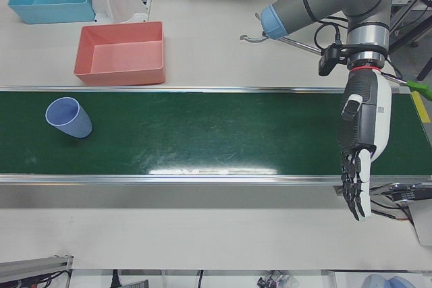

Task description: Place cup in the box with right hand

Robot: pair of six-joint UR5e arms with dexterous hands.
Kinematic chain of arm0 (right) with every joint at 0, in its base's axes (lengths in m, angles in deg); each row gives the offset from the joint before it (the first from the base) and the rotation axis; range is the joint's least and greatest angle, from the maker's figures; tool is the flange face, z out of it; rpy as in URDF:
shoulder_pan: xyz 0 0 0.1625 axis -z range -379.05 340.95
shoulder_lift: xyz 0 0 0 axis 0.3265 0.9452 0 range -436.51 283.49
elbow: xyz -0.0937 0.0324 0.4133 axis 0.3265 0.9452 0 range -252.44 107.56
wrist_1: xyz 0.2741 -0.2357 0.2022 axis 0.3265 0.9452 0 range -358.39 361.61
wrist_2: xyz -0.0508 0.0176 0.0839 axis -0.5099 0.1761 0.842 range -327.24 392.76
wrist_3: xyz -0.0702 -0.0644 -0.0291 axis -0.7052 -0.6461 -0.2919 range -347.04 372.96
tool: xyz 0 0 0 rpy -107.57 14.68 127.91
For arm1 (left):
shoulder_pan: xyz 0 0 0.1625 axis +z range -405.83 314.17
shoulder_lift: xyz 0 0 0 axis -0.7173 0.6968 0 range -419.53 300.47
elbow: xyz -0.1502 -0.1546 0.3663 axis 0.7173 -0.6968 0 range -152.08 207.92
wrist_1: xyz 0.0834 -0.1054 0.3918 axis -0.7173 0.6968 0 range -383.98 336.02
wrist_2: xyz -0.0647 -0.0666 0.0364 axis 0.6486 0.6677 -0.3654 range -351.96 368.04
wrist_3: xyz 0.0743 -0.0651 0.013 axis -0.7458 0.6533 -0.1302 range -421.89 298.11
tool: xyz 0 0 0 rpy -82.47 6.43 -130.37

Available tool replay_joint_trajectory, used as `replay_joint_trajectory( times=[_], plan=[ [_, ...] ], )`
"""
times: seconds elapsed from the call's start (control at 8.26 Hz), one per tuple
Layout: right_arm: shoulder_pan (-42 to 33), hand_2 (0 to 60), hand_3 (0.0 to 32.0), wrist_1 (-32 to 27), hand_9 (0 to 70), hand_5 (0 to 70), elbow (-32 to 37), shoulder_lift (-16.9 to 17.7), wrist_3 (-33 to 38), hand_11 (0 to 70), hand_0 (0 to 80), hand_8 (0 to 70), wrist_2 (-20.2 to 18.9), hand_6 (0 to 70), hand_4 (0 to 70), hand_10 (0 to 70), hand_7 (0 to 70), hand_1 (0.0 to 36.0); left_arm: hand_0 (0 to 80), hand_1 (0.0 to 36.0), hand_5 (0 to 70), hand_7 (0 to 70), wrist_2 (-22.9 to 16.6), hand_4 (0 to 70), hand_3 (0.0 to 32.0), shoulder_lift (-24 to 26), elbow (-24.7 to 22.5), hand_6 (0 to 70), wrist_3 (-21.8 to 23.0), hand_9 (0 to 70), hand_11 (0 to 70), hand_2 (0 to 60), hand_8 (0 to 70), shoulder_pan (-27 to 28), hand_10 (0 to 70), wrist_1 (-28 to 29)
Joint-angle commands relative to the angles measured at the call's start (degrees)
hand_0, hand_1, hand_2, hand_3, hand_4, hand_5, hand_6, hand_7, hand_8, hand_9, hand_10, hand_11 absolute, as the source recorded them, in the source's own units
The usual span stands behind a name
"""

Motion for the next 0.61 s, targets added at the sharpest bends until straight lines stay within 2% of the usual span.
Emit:
replay_joint_trajectory(
  times=[0.0, 0.24, 0.48],
  plan=[
    [0.08, 0.0, 0.0, 0.00, 35.5, 6.3, 0.19, 0.10, 0.00, 18.0, 56.6, 15.8, 0.00, 19.8, 49.0, 11.5, 70.0, 11.0, 0.0, 0.0, 0.0, 0.0, 0.00, 0.0, 0.0, 0.00, 0.00, 0.0, 0.00, 0.0, 0.0, 0.0, 0.0, -0.02, 0.0, 0.02],
    [0.60, 0.0, 0.0, -0.18, 35.8, 6.3, 0.19, 0.01, 0.09, 18.3, 56.6, 15.9, 0.09, 19.8, 49.1, 11.8, 70.0, 11.0, 0.0, 0.0, 0.0, 0.0, 0.00, 0.0, 0.0, -0.08, 0.09, 0.0, 0.00, 0.0, 0.0, 0.0, 0.0, -0.02, 0.0, 0.02],
    [0.70, 0.0, 0.0, -0.35, 31.4, 5.9, -0.16, 0.01, 0.35, 16.1, 55.3, 13.8, 0.18, 17.9, 46.8, 10.2, 70.0, 10.6, 0.0, 0.0, 0.0, 0.0, 0.00, 0.0, 0.0, -0.09, 0.00, 0.0, 0.00, 0.0, 0.0, 0.0, 0.0, -0.02, 0.0, 0.02]
  ],
)
